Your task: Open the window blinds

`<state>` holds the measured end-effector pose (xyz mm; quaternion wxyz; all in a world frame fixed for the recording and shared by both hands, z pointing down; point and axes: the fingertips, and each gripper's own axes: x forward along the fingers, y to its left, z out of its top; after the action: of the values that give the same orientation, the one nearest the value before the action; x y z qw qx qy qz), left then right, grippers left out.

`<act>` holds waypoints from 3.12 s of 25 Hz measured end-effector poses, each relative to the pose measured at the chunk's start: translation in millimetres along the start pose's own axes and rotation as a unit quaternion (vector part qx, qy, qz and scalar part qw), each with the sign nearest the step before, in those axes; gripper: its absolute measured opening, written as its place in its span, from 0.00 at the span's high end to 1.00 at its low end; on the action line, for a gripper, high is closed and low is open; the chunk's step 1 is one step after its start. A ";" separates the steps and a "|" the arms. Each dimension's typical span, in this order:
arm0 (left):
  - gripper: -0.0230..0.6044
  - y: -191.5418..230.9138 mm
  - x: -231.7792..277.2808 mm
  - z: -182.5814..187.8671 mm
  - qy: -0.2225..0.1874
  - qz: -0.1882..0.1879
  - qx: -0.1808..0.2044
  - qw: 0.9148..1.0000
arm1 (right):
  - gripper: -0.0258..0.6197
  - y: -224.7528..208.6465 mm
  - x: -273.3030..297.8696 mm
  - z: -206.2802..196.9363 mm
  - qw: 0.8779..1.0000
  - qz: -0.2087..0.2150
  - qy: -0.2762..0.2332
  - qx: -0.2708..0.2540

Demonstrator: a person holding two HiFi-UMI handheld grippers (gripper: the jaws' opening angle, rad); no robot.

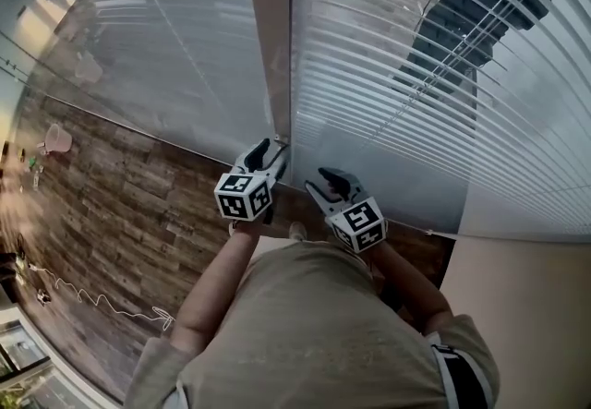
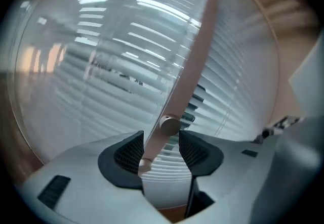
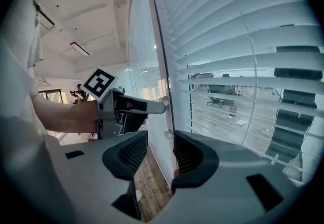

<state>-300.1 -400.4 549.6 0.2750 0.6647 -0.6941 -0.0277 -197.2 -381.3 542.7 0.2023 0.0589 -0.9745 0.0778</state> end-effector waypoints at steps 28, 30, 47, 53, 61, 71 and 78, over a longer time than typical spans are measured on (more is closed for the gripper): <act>0.74 -2.5 12.7 -8.9 0.033 0.139 0.339 0.930 | 0.71 -9.5 14.1 -22.4 1.000 0.010 0.005 0.001; 0.74 -2.6 12.6 -8.4 0.037 0.152 0.372 0.915 | 0.71 -9.8 13.8 -21.2 1.000 0.008 0.004 0.001; 0.75 -10.3 5.3 10.0 0.053 0.233 0.620 0.747 | 0.71 -0.8 -0.4 -5.6 1.000 0.001 0.005 0.002; 0.75 -6.2 6.4 0.3 0.053 0.248 0.677 0.691 | 0.71 -5.1 0.6 -16.7 1.000 -0.002 0.004 0.001; 0.75 -9.6 4.7 11.7 0.030 0.263 0.732 0.628 | 0.71 -23.7 -10.9 0.0 1.000 -0.007 -0.001 0.001; 0.74 -20.6 -5.0 28.4 0.029 0.240 0.760 0.603 | 0.71 -17.2 -13.1 22.5 0.999 0.027 0.014 -0.018; 0.71 -11.3 -22.3 26.0 0.032 0.204 0.590 0.780 | 0.71 -18.8 -5.8 29.8 0.999 0.026 -0.004 -0.022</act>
<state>-301.5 -389.3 515.3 -0.1501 0.5400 -0.6849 0.4656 -200.7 -404.5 515.7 0.1972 0.0293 -0.9780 0.0612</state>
